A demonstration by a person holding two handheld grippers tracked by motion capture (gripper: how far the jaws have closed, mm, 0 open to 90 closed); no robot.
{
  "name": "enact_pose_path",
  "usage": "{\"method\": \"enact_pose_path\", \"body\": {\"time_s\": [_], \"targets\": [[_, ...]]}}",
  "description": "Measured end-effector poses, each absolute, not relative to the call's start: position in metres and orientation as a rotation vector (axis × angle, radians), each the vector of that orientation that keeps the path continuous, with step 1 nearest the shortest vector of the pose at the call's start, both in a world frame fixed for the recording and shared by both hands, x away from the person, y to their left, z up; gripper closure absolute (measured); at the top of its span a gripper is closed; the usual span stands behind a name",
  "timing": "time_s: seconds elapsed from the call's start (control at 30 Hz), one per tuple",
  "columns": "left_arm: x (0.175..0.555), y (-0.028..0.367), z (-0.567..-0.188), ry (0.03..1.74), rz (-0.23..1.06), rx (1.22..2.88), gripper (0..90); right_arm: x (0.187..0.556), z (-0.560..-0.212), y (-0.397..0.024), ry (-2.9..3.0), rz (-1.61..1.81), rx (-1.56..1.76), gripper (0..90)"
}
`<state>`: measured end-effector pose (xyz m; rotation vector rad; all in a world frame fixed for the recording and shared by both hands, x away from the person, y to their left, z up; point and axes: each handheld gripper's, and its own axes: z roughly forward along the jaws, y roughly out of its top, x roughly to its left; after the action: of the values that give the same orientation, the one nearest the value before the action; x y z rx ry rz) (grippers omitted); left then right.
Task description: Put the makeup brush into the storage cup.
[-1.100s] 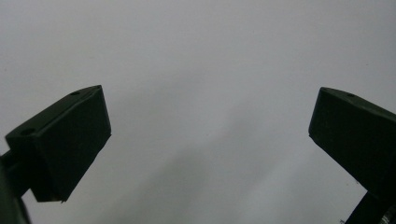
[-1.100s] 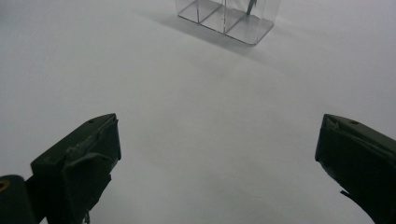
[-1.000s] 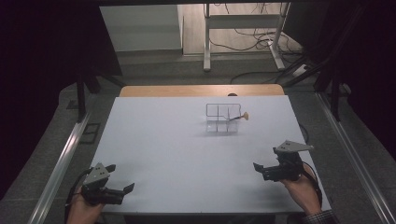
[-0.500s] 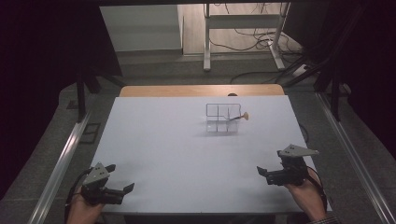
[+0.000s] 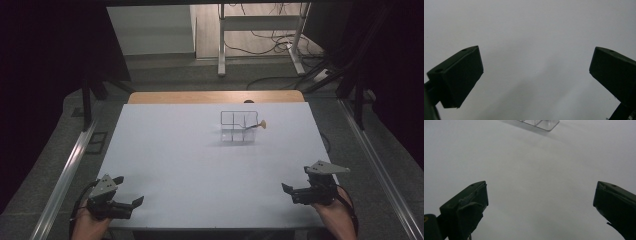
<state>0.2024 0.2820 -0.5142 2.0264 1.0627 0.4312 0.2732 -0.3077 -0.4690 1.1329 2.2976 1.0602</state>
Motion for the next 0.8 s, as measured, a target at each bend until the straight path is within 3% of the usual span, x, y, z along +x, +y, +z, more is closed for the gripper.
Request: {"method": "enact_pose_path", "body": {"time_s": [0.8], "targets": [[0.203,0.282,-0.515,1.062,0.427,2.029,0.0,0.25,-0.472,-0.331,2.252,1.039,1.195,0.0]]}}
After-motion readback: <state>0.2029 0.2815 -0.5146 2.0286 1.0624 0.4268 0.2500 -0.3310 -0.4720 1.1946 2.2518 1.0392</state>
